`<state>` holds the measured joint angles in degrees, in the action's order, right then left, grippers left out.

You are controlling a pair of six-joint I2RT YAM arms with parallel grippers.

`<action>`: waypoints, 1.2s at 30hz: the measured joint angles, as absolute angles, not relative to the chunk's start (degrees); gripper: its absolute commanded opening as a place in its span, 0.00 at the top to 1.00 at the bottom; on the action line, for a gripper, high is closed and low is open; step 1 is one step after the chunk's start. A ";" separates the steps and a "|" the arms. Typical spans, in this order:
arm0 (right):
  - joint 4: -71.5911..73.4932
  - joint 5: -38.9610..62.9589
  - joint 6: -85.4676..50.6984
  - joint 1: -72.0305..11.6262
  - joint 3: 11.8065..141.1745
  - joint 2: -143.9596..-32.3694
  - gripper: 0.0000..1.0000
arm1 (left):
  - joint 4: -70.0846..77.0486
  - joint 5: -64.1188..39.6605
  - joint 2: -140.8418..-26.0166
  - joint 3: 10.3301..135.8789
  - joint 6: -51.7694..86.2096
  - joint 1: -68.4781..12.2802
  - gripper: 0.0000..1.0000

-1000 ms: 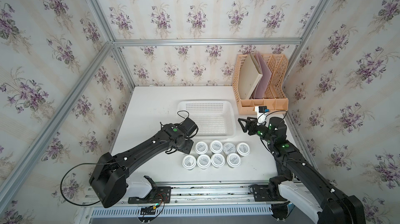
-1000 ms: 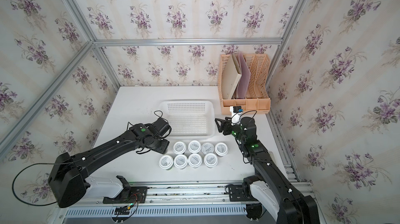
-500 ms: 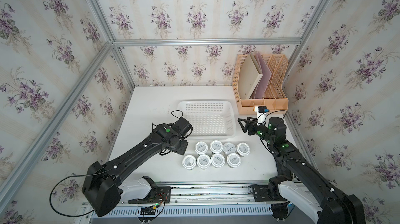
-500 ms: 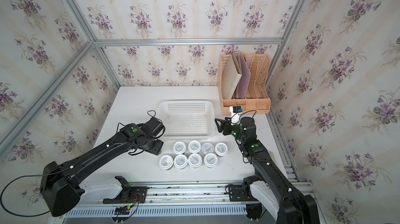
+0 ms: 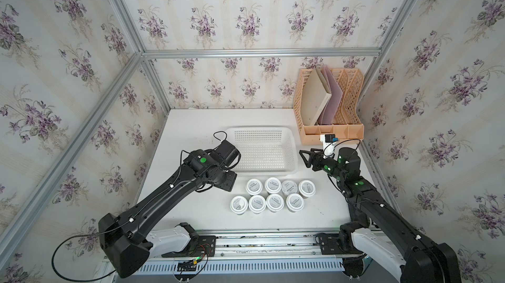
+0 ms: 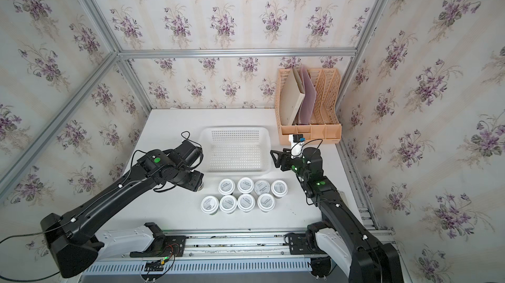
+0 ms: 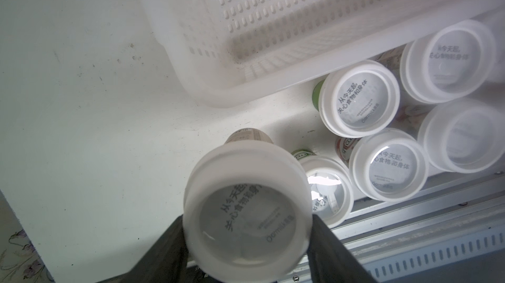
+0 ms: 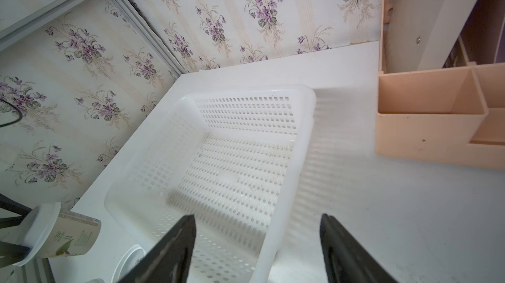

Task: Put the yogurt in the basket
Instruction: Place the yogurt in the basket.

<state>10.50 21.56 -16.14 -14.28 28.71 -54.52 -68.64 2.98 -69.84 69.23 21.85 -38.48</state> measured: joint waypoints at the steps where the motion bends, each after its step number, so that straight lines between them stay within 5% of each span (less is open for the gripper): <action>1: 10.50 21.65 -16.16 -14.28 28.71 -54.65 0.24 | -69.23 2.98 -69.84 70.30 21.76 -38.48 0.33; 13: 10.52 21.89 -16.32 -14.57 28.71 -55.13 0.24 | -73.87 5.37 -76.88 85.62 17.65 -37.52 0.32; 36: 10.92 21.87 -16.29 -15.09 28.71 -56.53 0.23 | -68.64 1.19 -109.06 112.03 6.20 -28.03 0.31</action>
<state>10.92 21.87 -16.29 -15.09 28.71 -56.53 -68.64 1.19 -109.06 112.03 6.20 -28.03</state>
